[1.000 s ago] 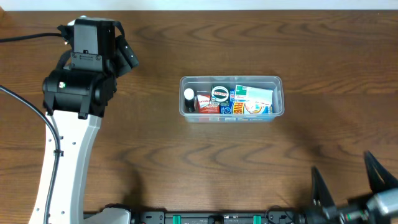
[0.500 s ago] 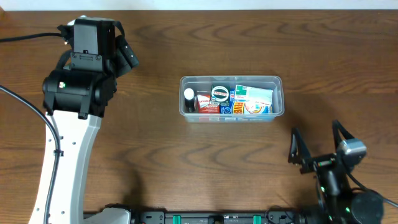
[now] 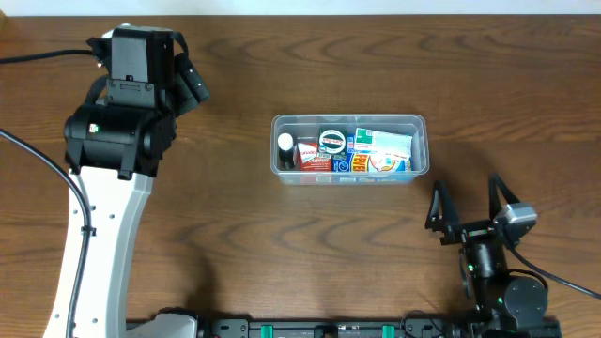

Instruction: Pack container

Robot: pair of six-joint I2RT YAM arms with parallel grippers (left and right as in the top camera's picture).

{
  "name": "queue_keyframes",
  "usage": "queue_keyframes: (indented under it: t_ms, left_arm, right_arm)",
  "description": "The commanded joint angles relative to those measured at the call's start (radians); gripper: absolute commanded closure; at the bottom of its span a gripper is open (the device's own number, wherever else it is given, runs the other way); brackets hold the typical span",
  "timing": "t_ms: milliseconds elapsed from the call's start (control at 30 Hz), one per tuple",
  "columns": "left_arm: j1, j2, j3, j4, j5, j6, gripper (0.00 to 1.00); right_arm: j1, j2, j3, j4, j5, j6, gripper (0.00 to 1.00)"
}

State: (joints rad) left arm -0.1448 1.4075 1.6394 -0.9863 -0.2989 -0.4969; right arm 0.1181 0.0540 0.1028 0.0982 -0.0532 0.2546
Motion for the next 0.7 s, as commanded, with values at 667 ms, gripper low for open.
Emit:
queue_keyframes:
  t_ms: [667]
  left_arm:
    - [0.003,0.012,0.0,0.009,-0.017,0.007,0.02]
  right_arm:
    - [0.0,-0.005,-0.097,-0.013,-0.163,-0.05,0.01]
